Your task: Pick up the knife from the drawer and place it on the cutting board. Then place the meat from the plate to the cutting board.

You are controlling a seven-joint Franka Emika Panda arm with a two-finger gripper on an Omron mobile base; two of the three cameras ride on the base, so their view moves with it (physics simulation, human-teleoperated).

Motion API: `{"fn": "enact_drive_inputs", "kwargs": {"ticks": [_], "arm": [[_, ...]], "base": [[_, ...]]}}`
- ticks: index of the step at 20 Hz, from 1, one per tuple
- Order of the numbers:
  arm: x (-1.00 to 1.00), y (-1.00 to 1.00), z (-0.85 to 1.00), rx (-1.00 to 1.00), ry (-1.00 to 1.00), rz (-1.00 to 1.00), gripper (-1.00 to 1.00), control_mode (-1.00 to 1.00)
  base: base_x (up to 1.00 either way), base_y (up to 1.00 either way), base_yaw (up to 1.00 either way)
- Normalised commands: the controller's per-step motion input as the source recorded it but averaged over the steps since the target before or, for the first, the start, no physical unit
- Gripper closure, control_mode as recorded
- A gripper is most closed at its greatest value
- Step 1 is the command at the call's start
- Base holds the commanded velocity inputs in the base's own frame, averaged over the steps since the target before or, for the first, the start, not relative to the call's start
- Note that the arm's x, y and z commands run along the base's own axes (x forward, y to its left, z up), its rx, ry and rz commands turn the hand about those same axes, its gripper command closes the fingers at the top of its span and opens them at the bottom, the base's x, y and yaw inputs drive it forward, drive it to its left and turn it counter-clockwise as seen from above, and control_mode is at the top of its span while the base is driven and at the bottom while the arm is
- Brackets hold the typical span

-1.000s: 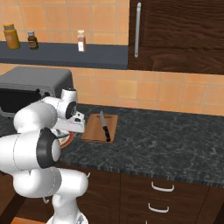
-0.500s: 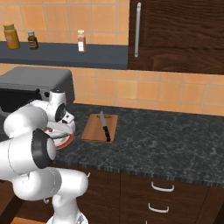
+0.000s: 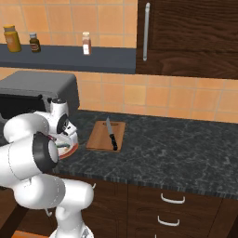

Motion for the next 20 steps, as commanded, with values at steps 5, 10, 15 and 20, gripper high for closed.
{"fn": "enact_drive_inputs", "kwargs": {"ticks": [5, 10, 15, 20], "arm": [[0.03, 0.01, -0.30, 0.00, 0.00, -0.04, -1.00, -1.00], [0.15, 0.13, -0.24, 0.00, 0.00, -0.02, -1.00, -1.00], [0.01, 0.35, 0.01, 0.00, 0.00, 0.00, -1.00, -1.00], [0.08, 0.28, 0.00, -0.01, 0.00, -0.01, -1.00, -1.00]], "base": [[0.00, 0.00, 0.00], [0.00, 0.00, 0.00], [0.00, 0.00, 0.00], [0.00, 0.00, 0.00]]}}
